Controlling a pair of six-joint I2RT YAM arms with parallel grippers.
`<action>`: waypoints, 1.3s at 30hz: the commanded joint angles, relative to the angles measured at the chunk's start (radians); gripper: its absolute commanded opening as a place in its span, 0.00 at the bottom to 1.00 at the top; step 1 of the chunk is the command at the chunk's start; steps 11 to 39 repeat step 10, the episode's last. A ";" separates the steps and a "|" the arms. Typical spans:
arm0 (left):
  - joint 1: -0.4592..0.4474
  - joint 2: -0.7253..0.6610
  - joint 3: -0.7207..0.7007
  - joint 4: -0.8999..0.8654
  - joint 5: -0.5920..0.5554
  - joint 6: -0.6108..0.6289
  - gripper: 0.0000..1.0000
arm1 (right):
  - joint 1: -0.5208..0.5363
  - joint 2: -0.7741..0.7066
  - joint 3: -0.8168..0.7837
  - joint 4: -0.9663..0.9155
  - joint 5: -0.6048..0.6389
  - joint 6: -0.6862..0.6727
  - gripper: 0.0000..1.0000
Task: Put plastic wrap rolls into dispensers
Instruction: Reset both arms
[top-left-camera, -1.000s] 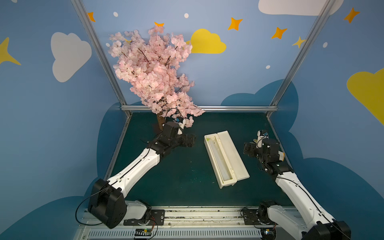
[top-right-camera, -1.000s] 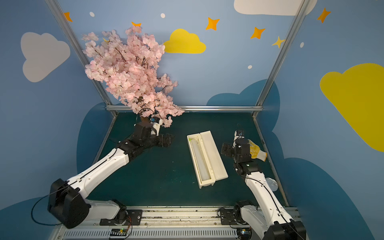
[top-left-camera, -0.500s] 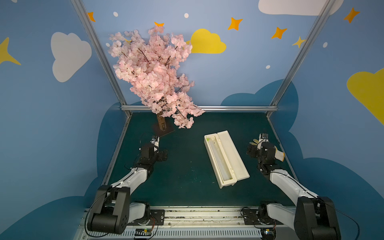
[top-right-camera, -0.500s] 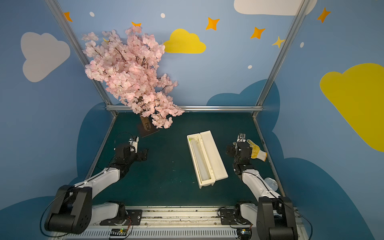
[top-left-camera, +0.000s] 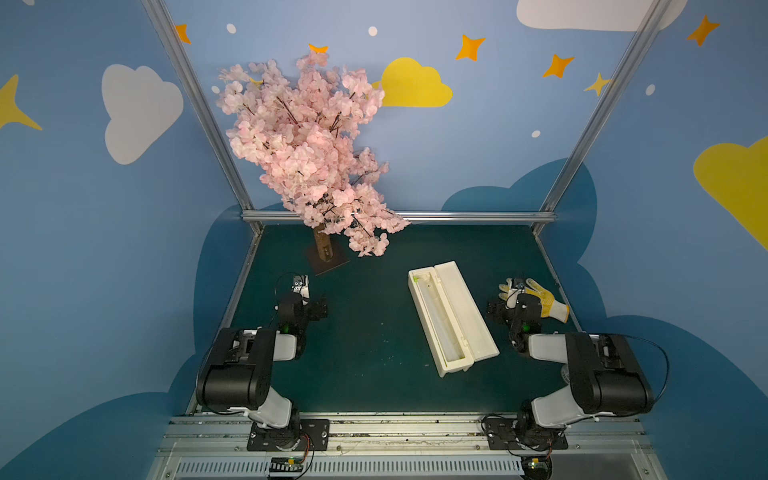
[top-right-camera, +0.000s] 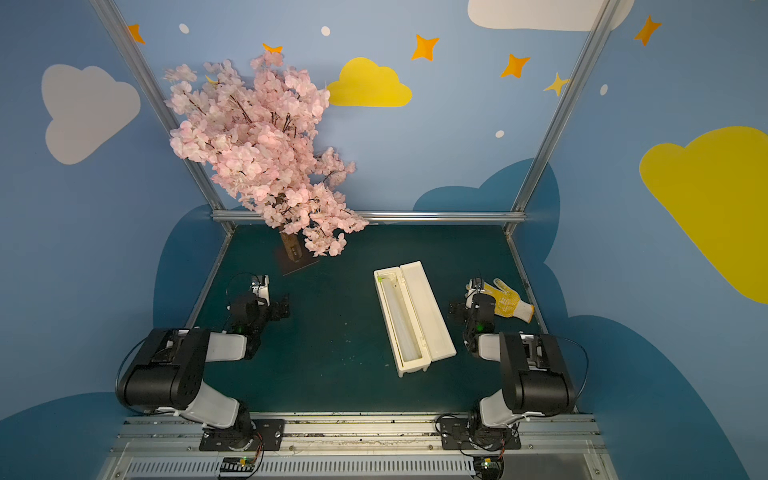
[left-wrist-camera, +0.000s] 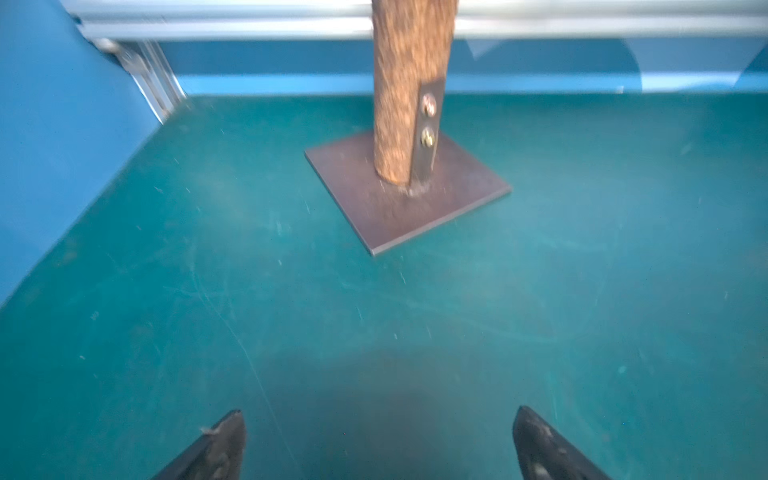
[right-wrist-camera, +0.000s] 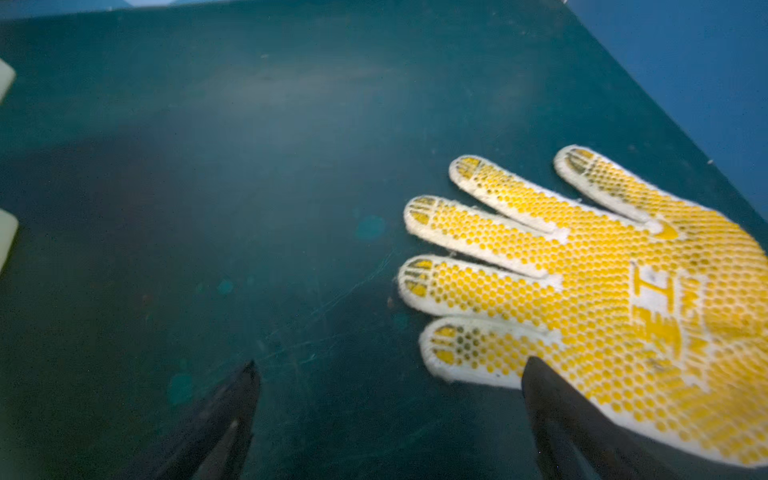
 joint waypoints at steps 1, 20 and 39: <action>-0.002 -0.025 0.016 0.001 0.000 -0.001 1.00 | 0.010 -0.023 0.034 0.042 -0.028 -0.040 0.98; 0.024 -0.022 0.042 -0.047 0.095 0.002 1.00 | 0.015 -0.041 0.063 -0.041 -0.014 -0.036 0.98; 0.024 -0.022 0.042 -0.047 0.095 0.002 1.00 | 0.015 -0.041 0.063 -0.041 -0.014 -0.036 0.98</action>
